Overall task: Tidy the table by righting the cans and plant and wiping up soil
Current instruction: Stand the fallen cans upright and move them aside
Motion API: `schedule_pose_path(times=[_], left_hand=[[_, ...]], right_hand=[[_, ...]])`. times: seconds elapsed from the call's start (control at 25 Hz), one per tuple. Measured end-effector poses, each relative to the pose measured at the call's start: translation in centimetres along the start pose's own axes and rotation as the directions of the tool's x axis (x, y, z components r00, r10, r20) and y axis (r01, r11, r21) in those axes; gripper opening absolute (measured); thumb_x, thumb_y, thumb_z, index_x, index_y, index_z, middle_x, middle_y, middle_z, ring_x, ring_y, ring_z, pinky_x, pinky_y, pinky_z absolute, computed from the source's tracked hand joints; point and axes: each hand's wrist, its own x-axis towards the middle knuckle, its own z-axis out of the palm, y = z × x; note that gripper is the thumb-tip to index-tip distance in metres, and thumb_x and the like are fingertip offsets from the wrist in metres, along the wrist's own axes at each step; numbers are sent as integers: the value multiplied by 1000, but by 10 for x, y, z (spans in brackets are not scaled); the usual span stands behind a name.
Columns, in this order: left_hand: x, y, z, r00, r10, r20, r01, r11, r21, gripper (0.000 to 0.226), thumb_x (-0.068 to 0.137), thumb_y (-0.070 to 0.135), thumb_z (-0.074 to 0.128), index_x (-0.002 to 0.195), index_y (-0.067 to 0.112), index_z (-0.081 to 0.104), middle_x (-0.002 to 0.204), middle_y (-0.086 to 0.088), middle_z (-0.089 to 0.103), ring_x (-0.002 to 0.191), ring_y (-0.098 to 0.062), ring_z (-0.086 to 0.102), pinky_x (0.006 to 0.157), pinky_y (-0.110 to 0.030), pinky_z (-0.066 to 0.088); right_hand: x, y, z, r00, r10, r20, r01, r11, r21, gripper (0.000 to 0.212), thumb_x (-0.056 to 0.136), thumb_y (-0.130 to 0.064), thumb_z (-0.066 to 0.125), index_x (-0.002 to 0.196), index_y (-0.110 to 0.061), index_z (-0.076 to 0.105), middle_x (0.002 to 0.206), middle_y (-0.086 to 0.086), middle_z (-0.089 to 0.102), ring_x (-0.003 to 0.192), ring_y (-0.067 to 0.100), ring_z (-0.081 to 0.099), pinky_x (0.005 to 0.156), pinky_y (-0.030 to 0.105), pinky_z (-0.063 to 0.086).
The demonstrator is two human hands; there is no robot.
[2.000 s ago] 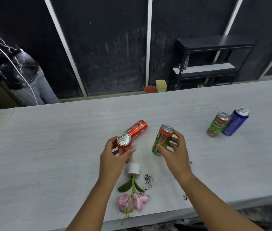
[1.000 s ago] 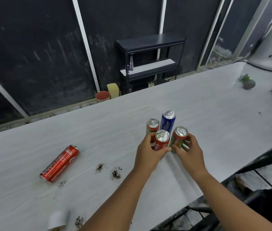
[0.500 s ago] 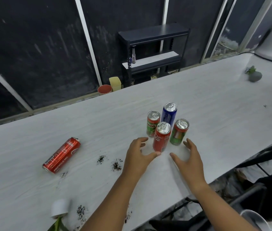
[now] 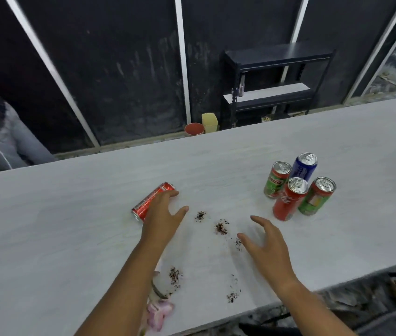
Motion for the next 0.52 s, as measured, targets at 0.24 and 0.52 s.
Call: schedule_pose_path(times=[0.24,0.52], left_hand=[[19,-60,-55,983,-181,-24,181,947,265,83,88,44,86,157,20,47,149,-9,57,139,-30,52,107,-51,53],[18,-79,-45,989,-148,-13,143,928,344,74,92,59,75,154,25,52,134,-4,68,126,-31,62,102,-51,53]], right_hand=[[12,-26,36,1000,-13,24,15,998,-64,53,93,-52,79,142,-41,60,144,-21,59,137,4,49,115,32,41],[14,15,15,995,-92,-29,78,947,-310,32,105,-19,67,137,-21,71,147,-4,67,144,26,55,122,56,37]])
